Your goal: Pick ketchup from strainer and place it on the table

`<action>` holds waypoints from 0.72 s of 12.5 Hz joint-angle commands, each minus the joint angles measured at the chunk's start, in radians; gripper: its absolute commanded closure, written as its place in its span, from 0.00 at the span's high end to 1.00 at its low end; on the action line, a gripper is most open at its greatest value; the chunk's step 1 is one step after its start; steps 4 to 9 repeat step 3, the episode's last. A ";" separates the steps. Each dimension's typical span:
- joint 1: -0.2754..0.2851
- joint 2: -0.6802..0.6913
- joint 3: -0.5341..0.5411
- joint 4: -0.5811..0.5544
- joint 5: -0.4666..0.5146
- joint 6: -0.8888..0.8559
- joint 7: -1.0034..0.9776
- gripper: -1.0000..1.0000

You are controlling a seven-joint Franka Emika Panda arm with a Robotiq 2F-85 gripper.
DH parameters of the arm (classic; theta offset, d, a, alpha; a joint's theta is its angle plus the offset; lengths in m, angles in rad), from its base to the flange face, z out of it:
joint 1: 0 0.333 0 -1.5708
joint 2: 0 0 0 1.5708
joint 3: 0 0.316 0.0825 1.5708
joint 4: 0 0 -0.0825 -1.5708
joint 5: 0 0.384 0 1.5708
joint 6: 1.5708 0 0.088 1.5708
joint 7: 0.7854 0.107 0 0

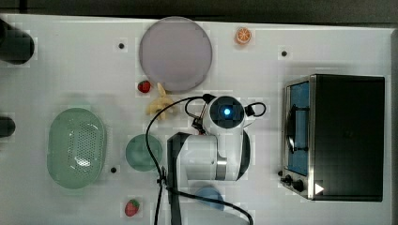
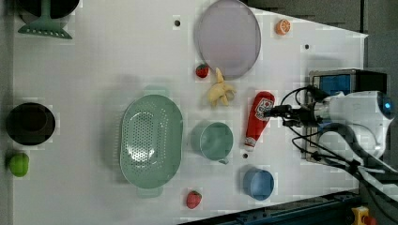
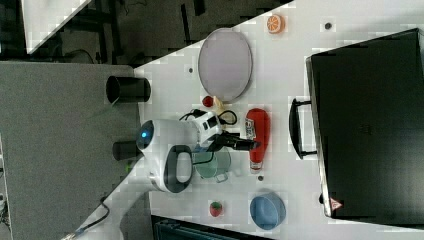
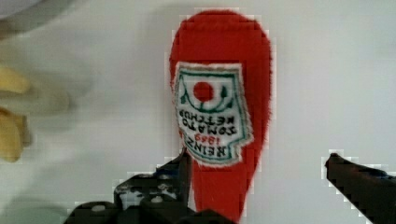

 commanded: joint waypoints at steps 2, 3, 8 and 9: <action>-0.002 -0.164 0.023 0.234 -0.003 -0.260 0.232 1.00; -0.002 -0.176 0.024 0.300 -0.003 -0.360 0.286 1.00; -0.002 -0.176 0.024 0.300 -0.003 -0.360 0.286 1.00; -0.002 -0.176 0.024 0.300 -0.003 -0.360 0.286 1.00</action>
